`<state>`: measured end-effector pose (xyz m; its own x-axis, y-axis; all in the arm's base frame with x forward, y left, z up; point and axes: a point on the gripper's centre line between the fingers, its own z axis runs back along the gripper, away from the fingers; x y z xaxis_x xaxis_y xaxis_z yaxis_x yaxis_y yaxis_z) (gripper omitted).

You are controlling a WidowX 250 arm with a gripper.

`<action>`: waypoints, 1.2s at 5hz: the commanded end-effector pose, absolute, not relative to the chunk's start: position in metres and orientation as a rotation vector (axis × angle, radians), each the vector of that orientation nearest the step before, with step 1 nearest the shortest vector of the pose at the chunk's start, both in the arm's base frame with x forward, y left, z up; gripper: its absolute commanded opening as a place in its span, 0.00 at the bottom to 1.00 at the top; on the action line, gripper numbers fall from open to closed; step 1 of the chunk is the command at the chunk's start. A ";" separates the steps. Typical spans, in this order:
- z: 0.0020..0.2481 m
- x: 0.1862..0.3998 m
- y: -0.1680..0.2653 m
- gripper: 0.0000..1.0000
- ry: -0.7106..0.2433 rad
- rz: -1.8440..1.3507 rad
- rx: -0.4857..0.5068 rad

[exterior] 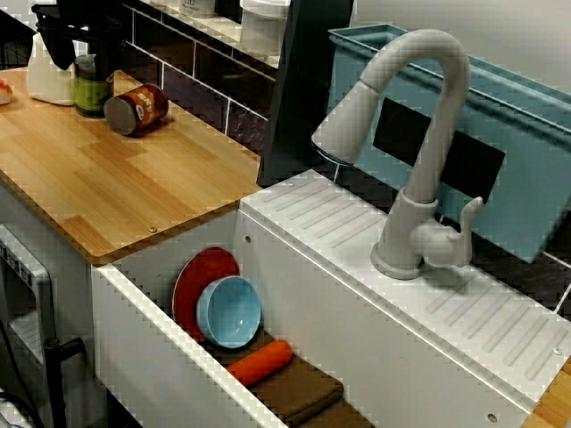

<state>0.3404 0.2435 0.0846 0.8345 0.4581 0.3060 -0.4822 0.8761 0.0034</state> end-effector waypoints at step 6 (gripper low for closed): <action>0.147 0.315 0.266 1.00 -0.275 0.602 0.009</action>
